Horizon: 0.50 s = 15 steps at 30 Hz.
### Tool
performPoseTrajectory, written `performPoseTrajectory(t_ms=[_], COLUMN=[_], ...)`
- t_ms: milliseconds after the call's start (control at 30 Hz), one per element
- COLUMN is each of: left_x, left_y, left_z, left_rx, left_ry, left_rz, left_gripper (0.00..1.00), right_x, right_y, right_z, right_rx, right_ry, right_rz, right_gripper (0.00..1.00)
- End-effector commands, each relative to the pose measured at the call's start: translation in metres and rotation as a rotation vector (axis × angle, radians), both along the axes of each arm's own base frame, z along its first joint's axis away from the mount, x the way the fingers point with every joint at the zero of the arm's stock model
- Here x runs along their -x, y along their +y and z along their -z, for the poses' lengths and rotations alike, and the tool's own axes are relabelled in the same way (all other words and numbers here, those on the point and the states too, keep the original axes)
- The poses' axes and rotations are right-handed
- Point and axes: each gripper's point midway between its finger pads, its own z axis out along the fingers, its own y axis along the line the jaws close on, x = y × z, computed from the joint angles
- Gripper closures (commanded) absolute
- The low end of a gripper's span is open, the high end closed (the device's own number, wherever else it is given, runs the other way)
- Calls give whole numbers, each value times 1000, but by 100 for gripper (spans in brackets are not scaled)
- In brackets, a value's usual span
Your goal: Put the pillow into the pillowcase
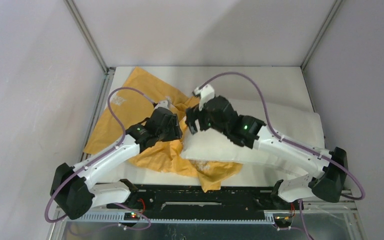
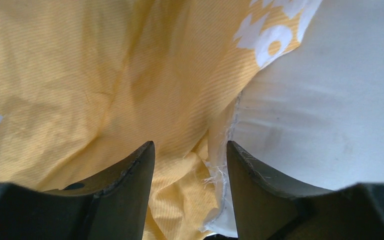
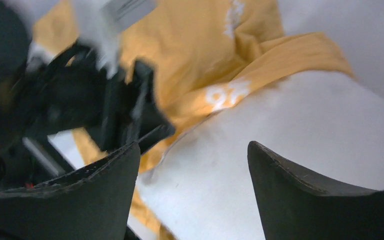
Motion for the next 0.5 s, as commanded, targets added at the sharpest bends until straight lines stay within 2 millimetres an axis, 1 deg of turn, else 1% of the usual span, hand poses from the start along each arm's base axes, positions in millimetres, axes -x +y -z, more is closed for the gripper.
performPoseTrajectory(t_ms=[0, 67, 133, 167, 233, 267, 333, 367, 400, 433, 467], left_x=[-1, -1, -1, -1, 0, 1, 3, 6, 9, 12, 15], left_y=[-3, -2, -2, -3, -4, -4, -3, -1, 1, 2, 3], left_z=[16, 21, 26, 27, 28, 27, 21, 17, 13, 6, -1], left_rx=[-3, -3, 5, 9, 16, 20, 23, 23, 27, 35, 43], left_ry=[8, 6, 12, 14, 17, 17, 12, 12, 7, 2, -8], left_rz=[11, 0, -1, -1, 0, 3, 6, 10, 14, 24, 31], left_gripper=[43, 46, 51, 54, 64, 70, 86, 95, 99, 100, 100], right_x=[36, 47, 58, 63, 70, 70, 66, 61, 54, 49, 43], right_y=[1, 4, 9, 12, 17, 16, 10, 4, -3, -9, -13], right_z=[24, 39, 54, 65, 86, 101, 127, 138, 145, 151, 152], right_rx=[125, 156, 202, 238, 306, 347, 422, 458, 487, 504, 502], right_ry=[-75, -81, -91, -98, -110, -100, -74, -71, -63, -50, -37], right_rz=[-103, -135, -163, -175, -177, -168, -134, -94, -59, -33, -9], right_gripper=[18, 15, 13, 12, 10, 10, 11, 14, 19, 26, 35])
